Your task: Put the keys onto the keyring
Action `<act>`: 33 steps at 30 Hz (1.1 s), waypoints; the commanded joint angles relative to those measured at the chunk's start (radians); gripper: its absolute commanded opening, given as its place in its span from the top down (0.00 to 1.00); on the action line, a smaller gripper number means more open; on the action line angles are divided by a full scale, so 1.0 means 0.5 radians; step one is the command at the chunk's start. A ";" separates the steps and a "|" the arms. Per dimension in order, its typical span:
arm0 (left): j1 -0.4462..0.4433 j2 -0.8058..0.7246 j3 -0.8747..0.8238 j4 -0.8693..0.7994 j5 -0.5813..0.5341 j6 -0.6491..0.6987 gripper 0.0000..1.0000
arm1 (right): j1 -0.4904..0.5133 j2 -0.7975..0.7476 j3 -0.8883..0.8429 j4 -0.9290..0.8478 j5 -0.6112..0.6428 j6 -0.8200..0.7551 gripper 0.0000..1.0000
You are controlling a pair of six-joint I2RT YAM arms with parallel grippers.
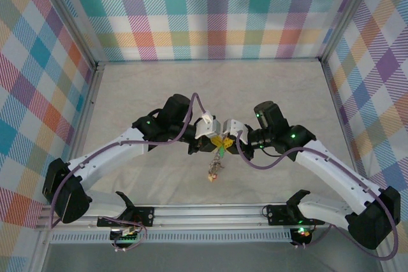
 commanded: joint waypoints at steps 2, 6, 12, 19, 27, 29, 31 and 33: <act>0.000 -0.001 0.059 0.001 0.038 0.026 1.00 | 0.016 0.000 0.087 0.125 -0.073 -0.032 1.00; 0.001 0.000 0.065 -0.033 -0.053 0.028 1.00 | 0.016 -0.022 0.078 0.151 -0.029 -0.032 1.00; 0.001 0.076 0.153 -0.200 -0.108 0.060 0.93 | 0.016 -0.043 0.056 0.192 -0.010 -0.023 1.00; 0.002 0.120 0.179 -0.220 -0.079 0.089 1.00 | 0.016 -0.038 0.058 0.233 -0.015 -0.010 1.00; 0.090 -0.023 0.064 0.063 -0.101 -0.053 1.00 | 0.004 -0.080 -0.010 0.281 0.091 -0.009 0.79; 0.127 -0.053 0.046 0.125 -0.028 -0.089 1.00 | -0.002 -0.078 -0.022 0.280 0.100 -0.002 0.75; 0.157 -0.079 0.025 0.215 0.027 -0.129 1.00 | -0.007 -0.078 -0.045 0.302 0.129 0.012 0.72; 0.177 -0.103 0.003 0.277 0.062 -0.172 1.00 | -0.021 -0.087 -0.071 0.333 0.152 0.032 0.69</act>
